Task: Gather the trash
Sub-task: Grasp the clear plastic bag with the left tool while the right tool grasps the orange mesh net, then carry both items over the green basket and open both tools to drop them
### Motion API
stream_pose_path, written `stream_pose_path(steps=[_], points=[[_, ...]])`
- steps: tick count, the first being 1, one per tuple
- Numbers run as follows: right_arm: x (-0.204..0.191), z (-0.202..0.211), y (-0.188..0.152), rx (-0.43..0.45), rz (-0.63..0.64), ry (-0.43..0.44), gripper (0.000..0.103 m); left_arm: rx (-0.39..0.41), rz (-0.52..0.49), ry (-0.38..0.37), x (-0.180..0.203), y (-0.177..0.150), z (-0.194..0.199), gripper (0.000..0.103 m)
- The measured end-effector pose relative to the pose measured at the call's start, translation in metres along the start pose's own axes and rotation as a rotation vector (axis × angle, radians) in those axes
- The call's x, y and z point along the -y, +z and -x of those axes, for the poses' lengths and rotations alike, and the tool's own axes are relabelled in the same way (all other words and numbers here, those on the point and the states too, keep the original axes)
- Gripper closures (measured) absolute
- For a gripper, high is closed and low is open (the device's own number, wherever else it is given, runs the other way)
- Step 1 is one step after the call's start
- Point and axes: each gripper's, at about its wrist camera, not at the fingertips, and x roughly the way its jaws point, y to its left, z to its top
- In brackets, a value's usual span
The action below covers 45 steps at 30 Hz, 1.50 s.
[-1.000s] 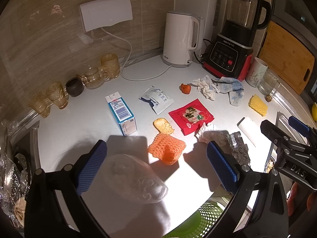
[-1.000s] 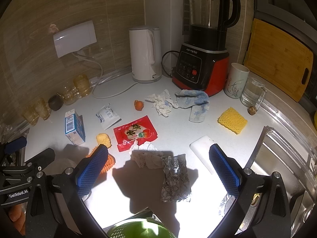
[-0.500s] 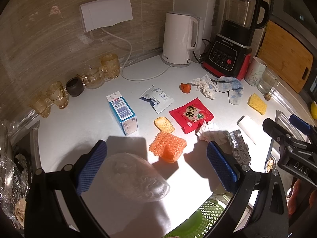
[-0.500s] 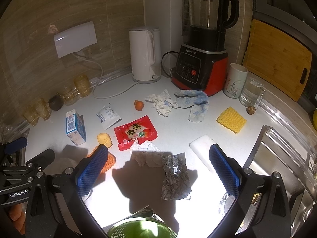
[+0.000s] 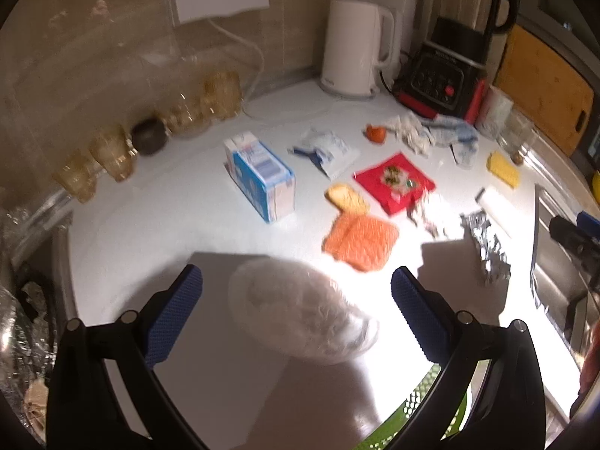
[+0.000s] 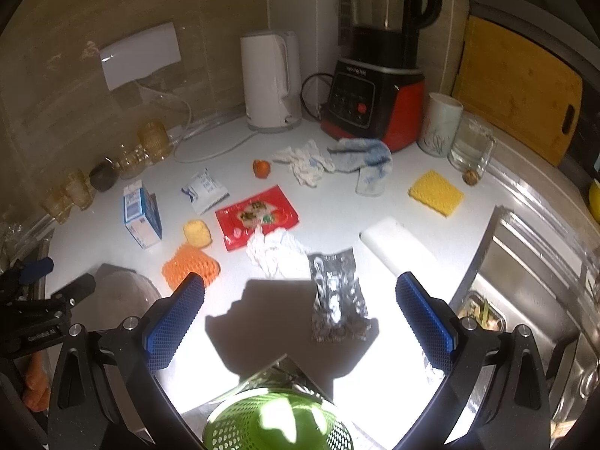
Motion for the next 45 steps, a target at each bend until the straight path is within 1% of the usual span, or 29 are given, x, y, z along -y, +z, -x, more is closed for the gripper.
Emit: stream_pose_path(steps=[3,7,11,13,16,18,20,21,23,24,25,26,28,31,33,37,40,41,42,43,45], points=[[0.002,-0.002,-0.012,-0.020,-0.022,-0.005,0.002,-0.034,-0.026,-0.014,0.002,-0.013,-0.017,0.006],[0.003,-0.005,-0.023,-0.041,-0.045,-0.013,0.002,-0.085,-0.003,-0.017,0.004,-0.024,-0.045,0.006],[0.003,-0.005,-0.031,-0.054,-0.062,-0.023,0.002,-0.121,-0.007,0.035,0.009,-0.029,-0.079,0.006],[0.003,-0.005,-0.033,-0.059,-0.066,-0.027,0.002,-0.131,-0.011,0.058,0.009,-0.029,-0.091,0.006],[-0.002,-0.008,-0.033,-0.065,-0.066,-0.030,0.002,-0.139,-0.010,0.073,0.006,-0.028,-0.102,0.007],[-0.006,-0.010,-0.032,-0.067,-0.061,-0.026,0.002,-0.132,-0.018,0.076,0.004,-0.027,-0.103,0.011],[-0.013,-0.015,-0.029,-0.069,-0.053,-0.018,0.002,-0.137,-0.029,0.074,0.003,-0.027,-0.104,0.028],[-0.016,-0.018,-0.027,-0.069,-0.049,-0.012,0.002,-0.142,-0.026,0.067,0.002,-0.026,-0.105,0.033],[-0.026,-0.026,-0.023,-0.069,-0.037,0.011,0.002,-0.147,-0.017,0.053,-0.001,-0.025,-0.107,0.054],[-0.031,-0.030,-0.022,-0.070,-0.032,0.021,0.002,-0.148,-0.012,0.046,-0.003,-0.024,-0.107,0.059],[-0.037,-0.035,-0.019,-0.070,-0.024,0.036,0.002,-0.147,-0.009,0.044,-0.005,-0.024,-0.107,0.070],[-0.044,-0.042,-0.017,-0.073,-0.016,0.054,0.002,-0.146,-0.008,0.042,-0.007,-0.023,-0.106,0.077],[-0.057,-0.056,-0.013,-0.086,0.002,0.084,0.002,-0.140,-0.006,0.031,-0.012,-0.021,-0.103,0.084],[-0.079,-0.083,-0.008,-0.106,0.044,0.119,0.002,-0.114,0.004,0.015,-0.022,-0.017,-0.092,0.087],[-0.095,-0.107,-0.005,-0.132,0.077,0.144,0.013,-0.092,-0.001,0.000,-0.027,-0.015,-0.080,0.087],[-0.115,-0.142,-0.004,-0.189,0.086,0.172,0.016,-0.052,-0.022,-0.013,-0.036,-0.014,-0.056,0.087],[-0.123,-0.160,-0.006,-0.225,0.082,0.185,0.021,-0.038,-0.016,-0.038,-0.045,-0.015,-0.040,0.087],[-0.126,-0.165,-0.007,-0.236,0.085,0.182,0.027,-0.037,-0.015,-0.045,-0.046,-0.015,-0.037,0.087],[-0.128,-0.169,-0.008,-0.249,0.088,0.182,0.036,-0.036,-0.017,-0.052,-0.048,-0.016,-0.034,0.087],[-0.129,-0.173,-0.009,-0.257,0.086,0.193,0.038,-0.032,-0.019,-0.055,-0.049,-0.016,-0.030,0.087],[-0.130,-0.171,-0.010,-0.251,0.072,0.219,0.059,-0.023,-0.028,-0.053,-0.049,-0.017,-0.025,0.087]])
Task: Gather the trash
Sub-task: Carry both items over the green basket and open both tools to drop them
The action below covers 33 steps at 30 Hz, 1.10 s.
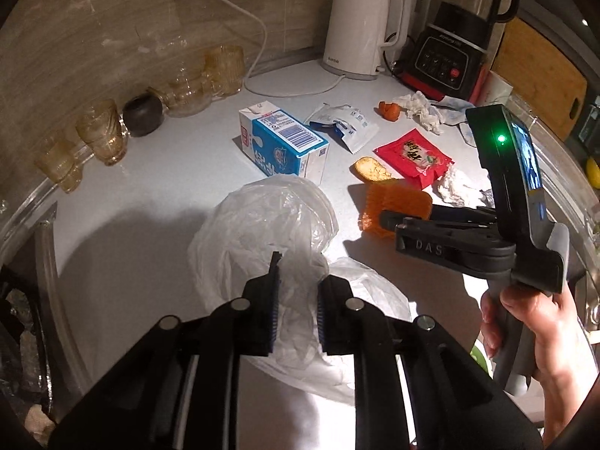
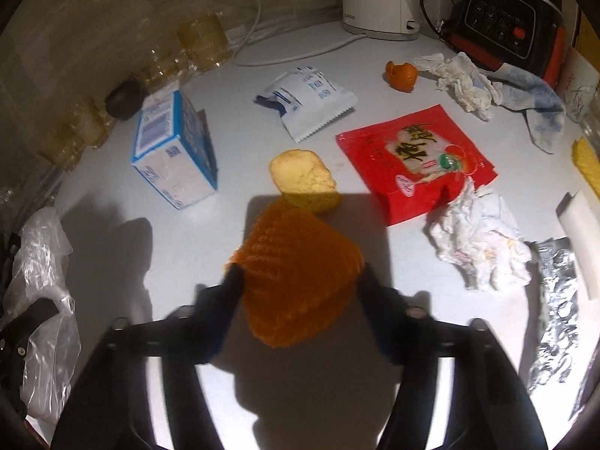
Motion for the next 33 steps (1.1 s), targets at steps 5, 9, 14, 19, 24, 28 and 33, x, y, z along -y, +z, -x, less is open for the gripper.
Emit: stream_pose_path(steps=[5,9,14,19,24,28,33], points=[[-0.001,0.020,-0.006,0.009,0.012,0.003,0.068,0.009,-0.030,-0.024,0.009,-0.006,0.015,0.087],[0.010,0.066,-0.028,0.060,0.006,0.006,0.068,0.016,-0.079,-0.063,0.030,-0.017,0.036,0.087],[0.041,0.130,-0.077,0.083,-0.001,-0.047,0.068,-0.010,-0.137,-0.138,0.072,-0.041,0.061,0.087],[0.082,0.186,-0.139,0.086,-0.030,-0.107,0.067,-0.061,-0.176,-0.198,0.125,-0.074,0.067,0.087],[0.118,0.225,-0.190,0.088,-0.062,-0.127,0.066,-0.105,-0.201,-0.229,0.177,-0.108,0.066,0.087],[0.138,0.244,-0.216,0.087,-0.063,-0.123,0.065,-0.142,-0.199,-0.222,0.209,-0.131,0.059,0.087],[0.153,0.257,-0.232,0.093,-0.066,-0.108,0.064,-0.194,-0.196,-0.192,0.234,-0.152,0.045,0.081]])
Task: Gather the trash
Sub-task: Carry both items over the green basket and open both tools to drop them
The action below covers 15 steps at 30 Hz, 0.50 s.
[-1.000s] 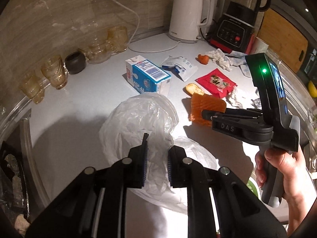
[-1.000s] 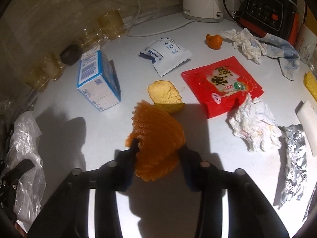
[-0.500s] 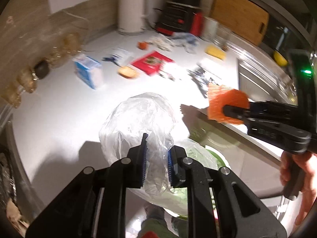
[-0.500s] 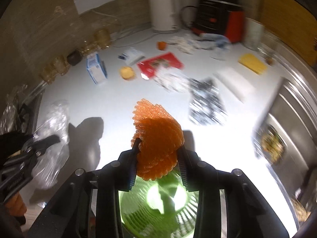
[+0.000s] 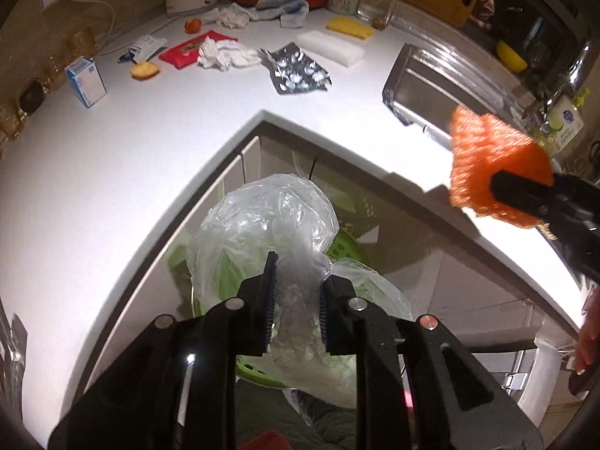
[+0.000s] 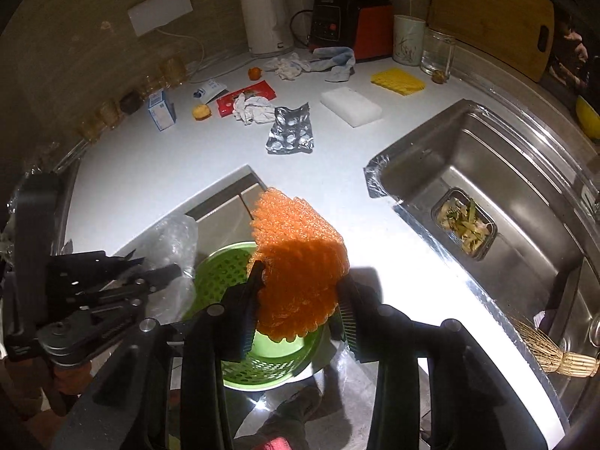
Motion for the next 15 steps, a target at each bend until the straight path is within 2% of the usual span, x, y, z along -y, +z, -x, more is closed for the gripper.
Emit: stream_pose_path(steps=[2,5,10,15], points=[[0.005,0.003,-0.005,-0.001,0.001,0.008,0.064,-0.005,0.008,0.011,0.006,-0.003,-0.001,0.062],[0.007,0.003,-0.008,-0.003,0.007,0.016,0.064,0.004,0.018,0.016,0.011,-0.004,0.001,0.046],[0.009,0.004,-0.010,0.003,0.011,0.035,0.063,0.017,0.013,0.032,0.017,-0.003,0.005,0.036],[0.009,0.003,-0.008,0.009,0.020,0.042,0.063,0.032,-0.001,0.049,0.018,0.001,0.009,0.032]])
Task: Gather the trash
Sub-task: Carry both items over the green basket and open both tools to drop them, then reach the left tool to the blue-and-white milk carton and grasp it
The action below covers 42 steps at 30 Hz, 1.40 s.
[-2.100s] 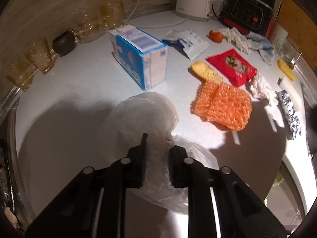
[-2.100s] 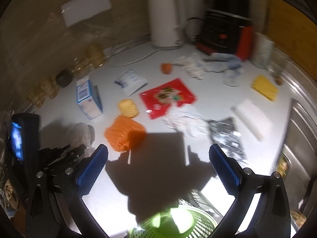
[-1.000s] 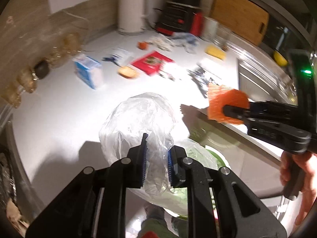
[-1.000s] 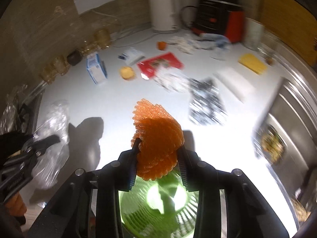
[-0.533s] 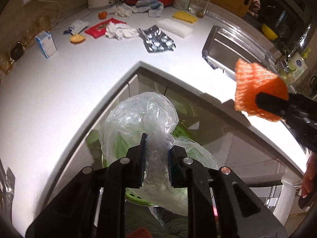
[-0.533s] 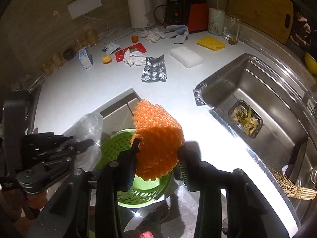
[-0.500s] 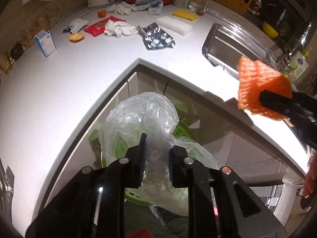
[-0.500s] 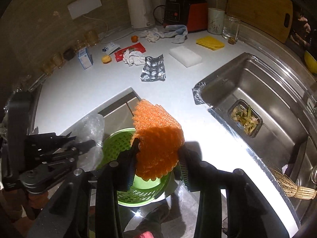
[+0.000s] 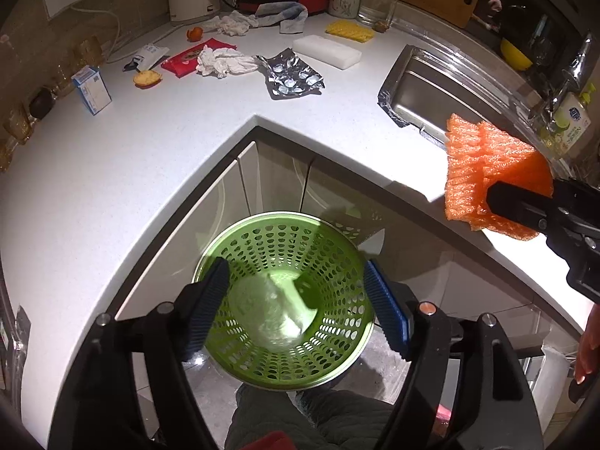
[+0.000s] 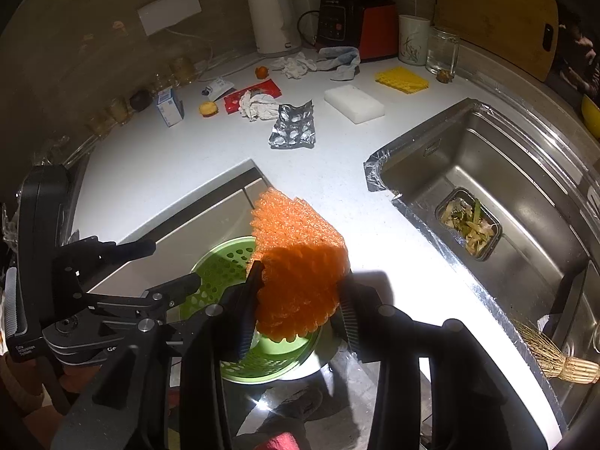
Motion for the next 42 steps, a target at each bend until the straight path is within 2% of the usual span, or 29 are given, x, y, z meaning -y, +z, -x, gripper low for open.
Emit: stream_pose_path(steps=[6,15,16,18,20,21,23,32,42], points=[[-0.002,-0.003,0.001,0.003,0.004,0.007,0.062,0.030,-0.001,0.014,-0.007,0.007,0.016,0.027],[-0.036,-0.037,-0.009,-0.076,0.075,0.039,0.058,0.115,0.031,0.076,-0.039,0.021,0.049,0.018],[-0.041,-0.041,-0.009,-0.085,0.085,0.042,0.056,0.119,0.036,0.081,-0.044,0.023,0.050,0.017],[-0.051,-0.049,-0.009,-0.105,0.103,0.046,0.034,0.122,0.042,0.090,-0.053,0.025,0.050,0.017],[-0.058,-0.055,-0.009,-0.112,0.108,0.036,0.018,0.122,0.050,0.098,-0.063,0.028,0.049,0.016],[-0.062,-0.057,-0.007,-0.110,0.105,0.031,0.013,0.123,0.054,0.102,-0.067,0.028,0.049,0.015],[-0.065,-0.060,-0.002,-0.109,0.095,0.035,0.013,0.124,0.063,0.104,-0.077,0.031,0.049,0.014],[-0.078,-0.066,0.035,-0.060,0.060,0.002,0.007,0.131,0.087,0.110,-0.118,0.049,0.046,0.012],[-0.114,-0.070,0.115,0.077,0.064,-0.008,0.002,0.185,0.168,0.191,-0.193,0.104,0.047,0.008]])
